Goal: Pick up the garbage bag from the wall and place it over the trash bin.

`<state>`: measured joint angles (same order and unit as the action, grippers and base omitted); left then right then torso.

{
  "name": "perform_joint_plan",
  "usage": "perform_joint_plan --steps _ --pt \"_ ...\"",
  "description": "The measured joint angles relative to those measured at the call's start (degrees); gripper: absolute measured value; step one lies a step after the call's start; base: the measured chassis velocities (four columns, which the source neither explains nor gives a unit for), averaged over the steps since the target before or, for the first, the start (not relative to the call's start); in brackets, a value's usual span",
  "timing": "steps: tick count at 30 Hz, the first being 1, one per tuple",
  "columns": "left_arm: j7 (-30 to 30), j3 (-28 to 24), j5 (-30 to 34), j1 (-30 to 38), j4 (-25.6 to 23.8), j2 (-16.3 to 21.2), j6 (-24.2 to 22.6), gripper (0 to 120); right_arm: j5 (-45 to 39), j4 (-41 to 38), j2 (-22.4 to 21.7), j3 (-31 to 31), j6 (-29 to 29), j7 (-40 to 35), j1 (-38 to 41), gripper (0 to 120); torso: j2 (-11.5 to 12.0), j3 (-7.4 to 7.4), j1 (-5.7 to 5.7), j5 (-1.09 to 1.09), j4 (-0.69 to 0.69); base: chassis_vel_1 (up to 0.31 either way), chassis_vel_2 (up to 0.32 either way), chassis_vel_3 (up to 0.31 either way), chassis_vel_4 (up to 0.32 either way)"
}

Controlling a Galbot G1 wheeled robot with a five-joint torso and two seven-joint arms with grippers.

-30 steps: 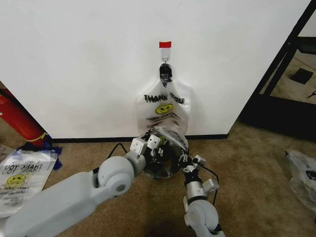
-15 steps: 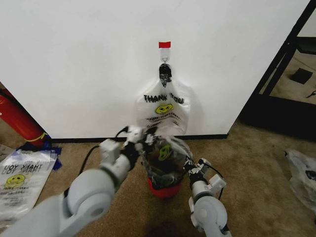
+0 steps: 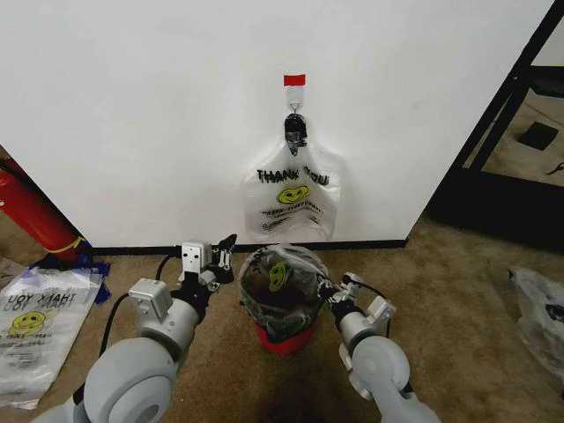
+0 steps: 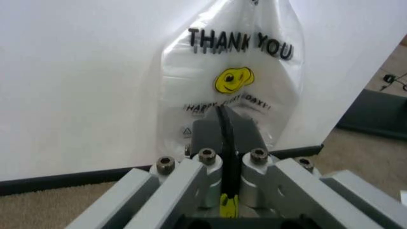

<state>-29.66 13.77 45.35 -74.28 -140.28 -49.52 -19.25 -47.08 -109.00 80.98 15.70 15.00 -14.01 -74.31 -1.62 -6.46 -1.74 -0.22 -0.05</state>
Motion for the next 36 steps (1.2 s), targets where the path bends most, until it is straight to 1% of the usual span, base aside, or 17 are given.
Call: perform_joint_plan --steps 2,4,6,7,8,9,10,12,14,17,18,20,21,28,30,32,36 --pt "-0.2 0.0 0.0 -0.2 0.0 -0.2 0.0 0 0.5 0.7 -0.5 0.1 -0.1 0.2 -0.1 3 0.0 0.00 0.00 0.00 0.00 0.000 0.000 0.000 0.000" --pt "-0.2 0.2 -0.4 -0.4 -0.1 -0.4 0.0 7 0.5 0.7 -0.8 0.2 -0.3 0.2 -0.4 10 0.0 0.00 0.00 0.00 -0.01 0.000 0.000 0.000 0.000" --pt "-0.2 0.2 -0.5 -0.4 -0.2 -0.4 0.0 8 0.5 0.7 -0.8 0.2 -0.3 0.2 -0.4 12 0.0 0.00 0.00 0.00 -0.01 0.000 0.000 0.000 0.000" --pt "0.3 0.4 -1.5 -0.7 -0.2 -0.4 0.4 15 0.3 0.4 -0.8 0.4 -0.3 0.2 -0.7 20 0.0 0.00 -0.01 0.00 -0.01 0.000 0.000 0.000 0.000" --pt "0.6 0.4 -2.0 -0.7 -0.1 -0.4 0.5 18 0.3 0.3 -0.8 0.4 -0.3 0.2 -0.8 22 0.0 0.00 -0.01 -0.01 -0.01 0.000 0.000 0.000 0.000" --pt "1.1 0.6 -3.6 -0.8 0.2 -0.4 1.0 23 0.4 0.0 -0.8 0.5 -0.3 0.2 -1.0 29 0.0 0.00 0.00 0.00 0.00 0.000 0.000 0.000 0.000" --pt "1.3 0.6 -4.4 -0.8 0.3 -0.4 1.1 26 0.4 -0.1 -0.8 0.5 -0.3 0.2 -1.1 30 0.0 0.00 0.00 0.00 0.00 0.000 0.000 0.000 0.000" --pt "2.1 0.6 -7.5 -1.2 0.9 -0.4 2.0 36 0.5 -0.3 -0.9 0.5 -0.4 0.2 -1.4 40 0.0 0.00 -0.01 -0.01 0.00 0.000 0.000 0.000 0.000" --pt "2.2 0.6 -7.9 -1.4 0.8 -0.4 2.1 40 0.6 -0.4 -1.0 0.6 -0.3 0.2 -1.5 43 0.0 0.00 0.00 -0.01 0.00 0.000 0.000 0.000 0.000" --pt "2.5 0.2 -8.8 -2.2 0.4 -0.5 2.2 52 1.1 -0.4 -1.1 0.7 -0.2 0.2 -2.2 58 0.0 0.00 -0.01 0.00 0.00 0.000 0.000 0.000 0.000" --pt "2.5 0.1 -8.9 -2.3 0.4 -0.5 2.2 54 1.1 -0.5 -1.2 0.7 -0.2 0.2 -2.3 59 0.0 0.00 0.00 0.00 0.00 0.000 0.000 0.000 0.000" --pt "2.6 -0.1 -9.2 -2.6 0.3 -0.6 2.3 65 1.3 -0.6 -1.3 0.9 -0.3 0.5 -2.9 68 0.0 0.00 0.00 0.00 0.00 0.000 0.000 0.000 0.000" --pt "2.6 -0.1 -9.2 -2.6 0.3 -0.6 2.3 65 1.3 -0.6 -1.3 0.9 -0.3 0.5 -2.9 68 0.0 0.00 0.00 0.00 0.00 0.000 0.000 0.000 0.000" --pt "2.6 -0.1 -9.1 -2.5 0.0 -0.5 2.2 93 2.0 -1.9 -1.3 1.6 -2.4 1.9 -4.7 95 0.0 0.00 0.00 0.00 0.00 0.000 0.000 0.000 0.000" --pt "2.6 -0.1 -9.1 -2.5 0.0 -0.5 2.1 94 2.1 -2.0 -1.3 1.7 -2.6 2.0 -4.9 98 0.0 0.00 0.00 0.00 0.00 0.000 0.000 0.000 0.000" --pt "2.6 -0.1 -9.1 -2.5 -0.1 -0.6 2.0 100 2.9 -2.5 -1.3 2.0 -4.2 3.2 -5.9 100 0.0 0.00 0.00 0.00 0.00 0.000 0.000 0.000 0.000" --pt "2.6 -0.1 -9.2 -2.5 -0.1 -0.7 2.0 100 4.1 -3.4 -1.4 2.7 -7.5 5.8 -7.7 100 0.0 0.00 0.00 -0.01 0.00 0.000 0.000 0.000 0.000"
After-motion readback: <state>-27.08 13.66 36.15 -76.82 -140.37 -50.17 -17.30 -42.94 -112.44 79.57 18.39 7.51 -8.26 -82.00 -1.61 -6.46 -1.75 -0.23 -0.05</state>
